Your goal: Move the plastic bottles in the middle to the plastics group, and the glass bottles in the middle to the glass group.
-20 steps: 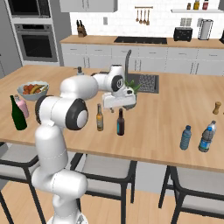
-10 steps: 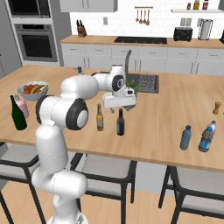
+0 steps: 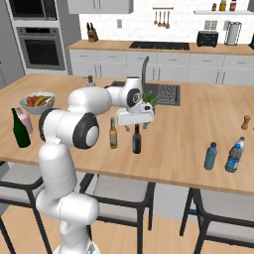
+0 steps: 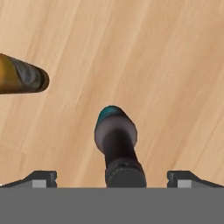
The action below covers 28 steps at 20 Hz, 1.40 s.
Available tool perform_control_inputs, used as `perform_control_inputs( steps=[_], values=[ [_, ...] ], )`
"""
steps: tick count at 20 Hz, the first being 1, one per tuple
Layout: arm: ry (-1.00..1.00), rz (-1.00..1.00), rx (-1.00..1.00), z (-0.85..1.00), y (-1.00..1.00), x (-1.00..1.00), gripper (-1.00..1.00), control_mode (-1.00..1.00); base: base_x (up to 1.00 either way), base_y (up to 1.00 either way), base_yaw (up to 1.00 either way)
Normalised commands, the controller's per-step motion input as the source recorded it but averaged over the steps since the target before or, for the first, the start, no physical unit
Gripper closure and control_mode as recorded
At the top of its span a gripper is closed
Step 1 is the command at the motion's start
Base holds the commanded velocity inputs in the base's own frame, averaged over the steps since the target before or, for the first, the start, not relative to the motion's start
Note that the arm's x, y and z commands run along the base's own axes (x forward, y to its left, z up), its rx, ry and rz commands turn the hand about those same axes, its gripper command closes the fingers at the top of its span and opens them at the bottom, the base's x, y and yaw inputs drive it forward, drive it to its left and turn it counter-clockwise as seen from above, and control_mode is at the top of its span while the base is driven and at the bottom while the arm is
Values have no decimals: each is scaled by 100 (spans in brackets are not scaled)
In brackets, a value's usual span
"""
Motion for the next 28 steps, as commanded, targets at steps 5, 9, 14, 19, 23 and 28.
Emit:
perform_control_inputs(
  steps=[5, 9, 14, 19, 23, 28],
  values=[
    [-10, 0, 1, 0, 7, 13, -100, -100, 0, 0, 0],
    [-2, 0, 2, -2, 1, 9, -100, -100, 0, 0, 0],
    [0, 0, 1, -8, -4, 1, -100, -100, 0, 0, 0],
    [0, 0, 0, -2, -9, 0, -100, -100, 0, 0, 0],
    [0, 0, 0, -2, -8, 0, -100, -100, 0, 0, 0],
    [0, 0, 1, -9, -1, 1, 100, -100, 0, 0, 0]
  ],
)
